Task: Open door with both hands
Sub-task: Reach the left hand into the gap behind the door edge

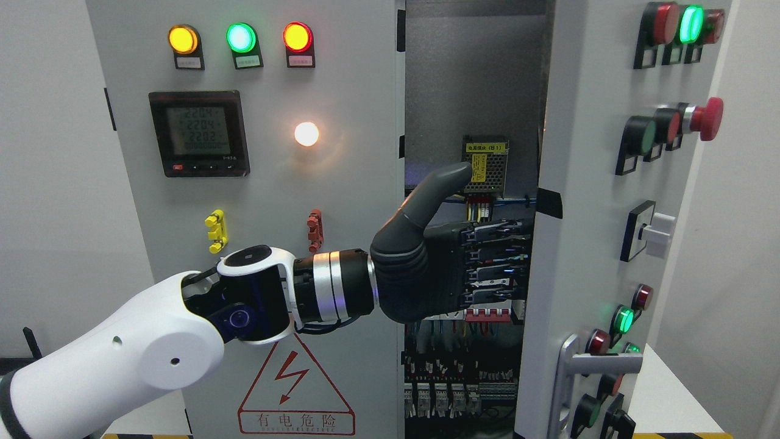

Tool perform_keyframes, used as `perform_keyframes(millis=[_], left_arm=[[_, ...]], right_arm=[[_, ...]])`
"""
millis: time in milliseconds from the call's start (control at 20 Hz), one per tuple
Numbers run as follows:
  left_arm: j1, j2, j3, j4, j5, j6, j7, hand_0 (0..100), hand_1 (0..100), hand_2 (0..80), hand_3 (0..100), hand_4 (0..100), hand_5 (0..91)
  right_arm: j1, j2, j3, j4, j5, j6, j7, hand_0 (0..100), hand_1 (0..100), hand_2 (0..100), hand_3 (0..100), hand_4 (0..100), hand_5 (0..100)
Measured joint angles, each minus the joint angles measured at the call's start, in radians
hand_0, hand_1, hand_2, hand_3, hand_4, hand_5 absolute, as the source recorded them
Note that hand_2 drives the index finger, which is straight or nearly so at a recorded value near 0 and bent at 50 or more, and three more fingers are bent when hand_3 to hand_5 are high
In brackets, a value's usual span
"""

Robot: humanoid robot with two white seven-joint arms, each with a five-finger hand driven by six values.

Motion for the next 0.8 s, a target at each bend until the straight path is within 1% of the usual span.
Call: perform_keyframes(millis=[351,601,801], left_arm=[[-0.003,-0.049,0.017,0.012,0.001,0.020,0.026,0,0,0.0,0,3,0.0],[-0.003,-0.078,0.023,0.015,0.001,0.031,0.031,0,0,0.0,0,3,0.0],[-0.004,-0.104,0.026,0.016,0.000,0.034,0.071,0,0,0.0,0,3,0.0]], right_arm=[[0.000,0.000,0.000,0.000,0.000,0.000,0.004,11,0,0,0,0,0],[0.000,0.000,0.000,0.000,0.000,0.000,0.000,11,0,0,0,0,0],[0.000,0.000,0.000,0.000,0.000,0.000,-0.001,11,0,0,0,0,0]])
